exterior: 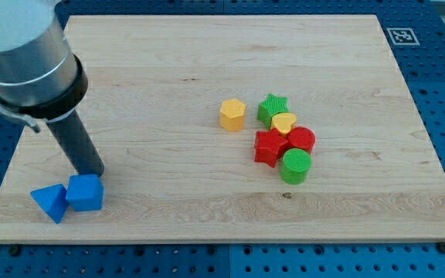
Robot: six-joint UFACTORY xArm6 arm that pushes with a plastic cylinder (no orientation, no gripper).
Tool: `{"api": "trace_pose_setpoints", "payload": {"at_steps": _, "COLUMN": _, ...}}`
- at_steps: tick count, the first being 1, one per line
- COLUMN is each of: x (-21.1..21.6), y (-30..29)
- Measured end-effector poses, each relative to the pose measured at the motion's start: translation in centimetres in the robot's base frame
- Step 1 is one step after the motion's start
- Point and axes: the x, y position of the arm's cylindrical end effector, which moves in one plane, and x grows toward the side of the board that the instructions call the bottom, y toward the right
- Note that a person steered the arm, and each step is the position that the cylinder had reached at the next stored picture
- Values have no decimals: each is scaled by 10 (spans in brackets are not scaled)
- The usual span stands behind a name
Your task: Move the arm towards the green circle
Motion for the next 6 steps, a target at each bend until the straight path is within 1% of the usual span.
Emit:
{"api": "trace_pose_setpoints", "payload": {"at_steps": 1, "x": 9, "y": 0}}
{"api": "trace_pose_setpoints", "payload": {"at_steps": 2, "x": 9, "y": 0}}
{"api": "trace_pose_setpoints", "payload": {"at_steps": 4, "x": -18, "y": 3}}
{"api": "trace_pose_setpoints", "payload": {"at_steps": 5, "x": -18, "y": 32}}
{"api": "trace_pose_setpoints", "payload": {"at_steps": 6, "x": -16, "y": 80}}
